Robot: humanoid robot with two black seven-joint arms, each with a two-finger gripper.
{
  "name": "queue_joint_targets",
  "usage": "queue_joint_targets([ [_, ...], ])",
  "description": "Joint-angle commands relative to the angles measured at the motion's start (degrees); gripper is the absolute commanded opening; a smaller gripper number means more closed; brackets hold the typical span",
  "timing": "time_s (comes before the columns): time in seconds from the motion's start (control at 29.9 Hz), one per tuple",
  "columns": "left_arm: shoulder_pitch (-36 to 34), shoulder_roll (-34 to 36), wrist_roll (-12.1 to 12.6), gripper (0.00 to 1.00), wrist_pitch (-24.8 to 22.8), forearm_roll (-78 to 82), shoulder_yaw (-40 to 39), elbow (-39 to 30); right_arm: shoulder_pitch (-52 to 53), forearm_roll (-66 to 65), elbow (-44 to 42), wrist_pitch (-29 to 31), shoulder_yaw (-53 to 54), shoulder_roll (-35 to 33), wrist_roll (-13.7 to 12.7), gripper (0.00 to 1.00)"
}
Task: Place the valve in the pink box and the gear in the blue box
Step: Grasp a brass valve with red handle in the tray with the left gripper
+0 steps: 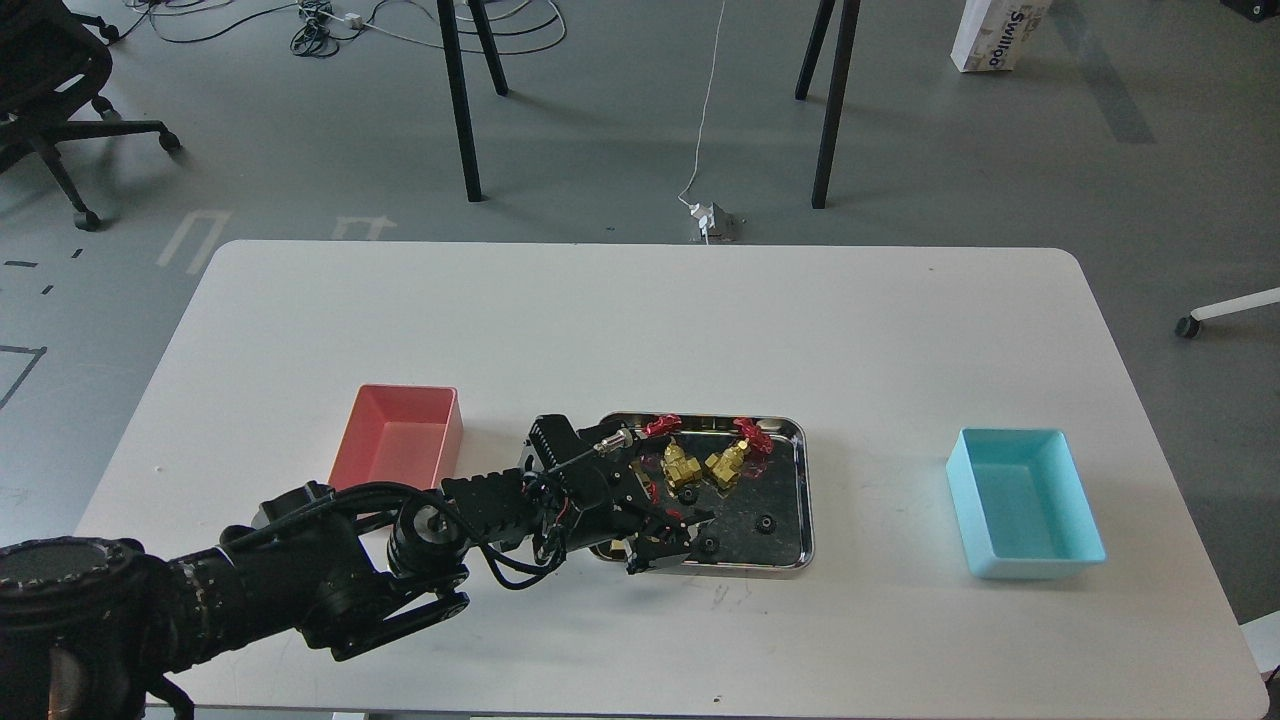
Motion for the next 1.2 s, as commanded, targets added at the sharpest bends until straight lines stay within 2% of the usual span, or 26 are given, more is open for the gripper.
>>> queue_joint_targets([
  [0.0,-0.26,0.07,-0.48,0.99,0.39,-0.01,-0.15,0.93,-0.17,0.00,0.00,0.02,0.08,0.08,0.00,0.98],
  [0.77,-0.35,1.30,0.05,0.99,-0.22,-6.27,-1.65,0.84,-0.35,-0.09,-1.41,0.02,-0.01,0.34,0.09,0.98],
  [0.94,0.09,2.35,-0.22,0.95,-3.03,-6.80,-1.73,0.31,-0.08,-0.44,-3.25,0.02,-0.01,1.66,0.09,0.98],
  [1.17,0.17,2.79,-0.13,0.89,-3.12,-6.88,-1.82,0.31,-0.17,-0.97,-3.43,0.02,-0.01,2.01,0.18,0.98],
])
